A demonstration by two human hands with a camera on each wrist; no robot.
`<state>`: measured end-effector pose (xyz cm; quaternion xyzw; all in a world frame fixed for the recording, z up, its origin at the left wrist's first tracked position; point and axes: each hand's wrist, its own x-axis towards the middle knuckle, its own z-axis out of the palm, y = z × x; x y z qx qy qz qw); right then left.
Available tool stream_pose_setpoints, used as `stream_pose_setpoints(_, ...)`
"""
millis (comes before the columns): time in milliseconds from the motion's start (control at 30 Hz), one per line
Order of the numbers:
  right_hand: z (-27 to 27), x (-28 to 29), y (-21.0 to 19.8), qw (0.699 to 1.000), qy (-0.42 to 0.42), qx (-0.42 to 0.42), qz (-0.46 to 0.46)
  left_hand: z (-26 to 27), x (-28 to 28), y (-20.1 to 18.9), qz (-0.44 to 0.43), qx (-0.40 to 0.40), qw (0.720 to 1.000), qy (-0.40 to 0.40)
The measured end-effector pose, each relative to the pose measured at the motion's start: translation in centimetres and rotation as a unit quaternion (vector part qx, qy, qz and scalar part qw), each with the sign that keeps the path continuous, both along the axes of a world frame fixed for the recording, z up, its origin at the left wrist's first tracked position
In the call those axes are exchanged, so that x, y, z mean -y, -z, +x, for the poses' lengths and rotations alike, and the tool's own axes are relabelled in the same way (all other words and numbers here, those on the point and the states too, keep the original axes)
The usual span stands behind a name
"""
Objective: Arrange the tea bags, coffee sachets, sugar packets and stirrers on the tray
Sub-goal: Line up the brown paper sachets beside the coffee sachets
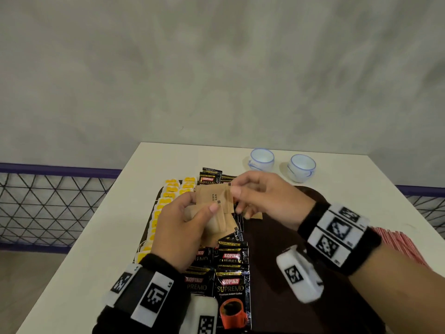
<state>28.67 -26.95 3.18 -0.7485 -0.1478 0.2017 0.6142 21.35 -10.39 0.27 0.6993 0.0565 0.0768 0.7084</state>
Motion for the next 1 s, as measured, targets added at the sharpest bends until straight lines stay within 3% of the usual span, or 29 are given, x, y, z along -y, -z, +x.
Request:
stream_pose_setpoints(167,-1.3,0.1,1.3,0.998,0.012,0.059,0.001,-0.4,0.6,0.0,0.005,0.005,0.999,0.049)
stream_pose_setpoints(300,-0.6,2.1,1.2,0.998,0.055,-0.008,0.039,-0.5,0.3,0.5,0.043,-0.018,0.998,0.047)
stream_pose_setpoints(500,2.3,6.6,2.8,0.960,0.276,-0.037,-0.008,-0.7,-0.8,0.8,0.031,-0.018,0.999,0.021)
stream_pose_setpoints(633,2.9,6.1,6.0,0.946,0.281,-0.106,-0.119,-0.8,-1.2,0.9,0.038,-0.015,0.999,0.010)
stream_pose_setpoints(767,3.3,4.5,8.6,0.936,0.258,-0.171,-0.166,-0.8,-0.9,0.9,0.049,-0.011,0.999,0.007)
stream_pose_setpoints(867,3.4,3.6,8.0,0.920,0.235,-0.108,-0.295,-0.9,-0.9,0.9,0.050,-0.007,0.999,0.007)
stream_pose_setpoints(967,3.2,3.4,6.6,0.845,0.144,0.008,-0.515,-1.0,-1.3,0.8,0.049,-0.004,0.999,0.001)
stream_pose_setpoints(1000,3.2,3.3,6.2,0.827,0.129,0.033,-0.546,-1.0,-1.4,0.8,0.048,-0.003,0.999,-0.001)
